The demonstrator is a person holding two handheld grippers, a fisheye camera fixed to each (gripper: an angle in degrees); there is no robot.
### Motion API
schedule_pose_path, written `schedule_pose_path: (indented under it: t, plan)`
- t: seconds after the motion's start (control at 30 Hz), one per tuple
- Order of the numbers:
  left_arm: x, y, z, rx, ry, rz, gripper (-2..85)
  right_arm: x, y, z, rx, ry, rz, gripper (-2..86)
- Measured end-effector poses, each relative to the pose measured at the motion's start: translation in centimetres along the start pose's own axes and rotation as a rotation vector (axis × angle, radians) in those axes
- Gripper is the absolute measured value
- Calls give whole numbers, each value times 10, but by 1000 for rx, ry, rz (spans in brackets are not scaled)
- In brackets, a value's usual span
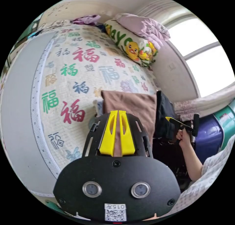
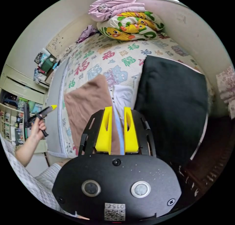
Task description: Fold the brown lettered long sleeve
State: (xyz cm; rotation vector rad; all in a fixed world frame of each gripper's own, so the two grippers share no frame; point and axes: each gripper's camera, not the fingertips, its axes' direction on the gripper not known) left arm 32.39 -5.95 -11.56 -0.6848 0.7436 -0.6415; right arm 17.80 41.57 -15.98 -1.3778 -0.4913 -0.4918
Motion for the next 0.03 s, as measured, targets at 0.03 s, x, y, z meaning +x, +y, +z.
schedule_pose_path:
  t: [0.03]
  plan:
    - [28,1,20,-27,42,46,22,4,22,7,-20,87,21,91]
